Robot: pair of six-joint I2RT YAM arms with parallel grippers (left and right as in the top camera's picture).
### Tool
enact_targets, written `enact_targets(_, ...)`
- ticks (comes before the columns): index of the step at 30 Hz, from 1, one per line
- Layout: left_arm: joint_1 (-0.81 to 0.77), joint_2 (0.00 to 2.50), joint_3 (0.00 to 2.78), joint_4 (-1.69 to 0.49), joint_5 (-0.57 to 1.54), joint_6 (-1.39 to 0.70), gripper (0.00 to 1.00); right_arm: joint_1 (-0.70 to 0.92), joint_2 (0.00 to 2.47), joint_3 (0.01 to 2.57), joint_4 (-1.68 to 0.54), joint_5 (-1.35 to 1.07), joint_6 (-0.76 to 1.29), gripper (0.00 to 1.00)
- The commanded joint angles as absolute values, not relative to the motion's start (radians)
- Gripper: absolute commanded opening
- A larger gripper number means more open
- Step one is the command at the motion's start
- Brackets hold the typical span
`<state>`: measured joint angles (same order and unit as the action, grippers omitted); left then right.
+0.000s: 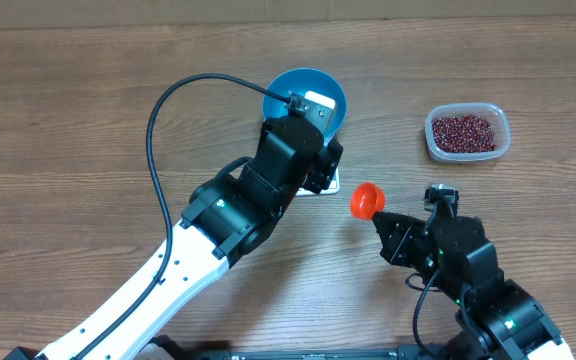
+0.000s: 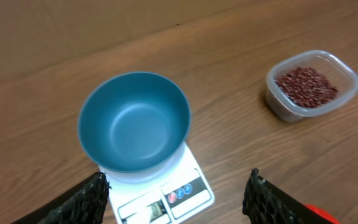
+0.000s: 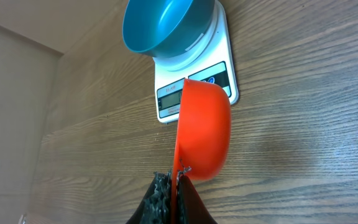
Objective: Scoop item into bowl and weigh 150g on scale
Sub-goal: 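Raise the left gripper up over the blue bowl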
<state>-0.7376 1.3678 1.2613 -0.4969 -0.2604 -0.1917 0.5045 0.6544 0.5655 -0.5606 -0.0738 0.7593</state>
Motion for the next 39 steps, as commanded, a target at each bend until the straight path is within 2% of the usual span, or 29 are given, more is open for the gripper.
enact_targets(1, -0.728, 1.353, 1.312, -0.489, -0.351, -0.154, 0.72, 0.502, 0.647, 0.587, -0.554, -0.073, 0.766, 0.04)
enact_targets(12, -0.661, 1.355, 1.419, -0.505, -0.346, -0.109, 0.72, 0.502, 0.655, 0.587, -0.550, -0.068, 0.766, 0.04)
enact_targets(17, -0.647, 1.390, 1.505, -0.529, -0.319, -0.098, 0.75, 0.502, 0.670, 0.587, -0.550, -0.069, 0.766, 0.04)
enact_targets(21, -0.625, 1.454, 1.616, -0.648, -0.241, -0.073, 0.76, 0.502, 0.672, 0.587, -0.550, -0.069, 0.766, 0.04)
enact_targets(28, -0.620, 1.609, 1.822, -0.859, -0.236, -0.056, 0.77, 0.502, 0.674, 0.587, -0.554, -0.068, 0.765, 0.04)
enact_targets(31, -0.620, 1.639, 1.824, -0.876, -0.235, -0.056, 0.80, 0.502, 0.677, 0.587, -0.555, -0.069, 0.762, 0.04)
enact_targets(33, -0.620, 1.655, 1.824, -0.879, -0.235, -0.057, 1.00, 0.502, 0.677, 0.587, -0.554, -0.069, 0.762, 0.04)
enact_targets(37, -0.623, 1.670, 1.824, -0.882, -0.234, -0.060, 1.00, 0.502, 0.677, 0.587, -0.555, -0.069, 0.762, 0.04)
enact_targets(38, -0.623, 1.674, 1.824, -0.883, -0.234, -0.060, 0.98, 0.502, 0.677, 0.587, -0.555, -0.069, 0.762, 0.04)
enact_targets(39, -0.623, 1.674, 1.824, -0.883, -0.234, -0.059, 0.89, 0.502, 0.677, 0.587, -0.555, -0.069, 0.762, 0.04)
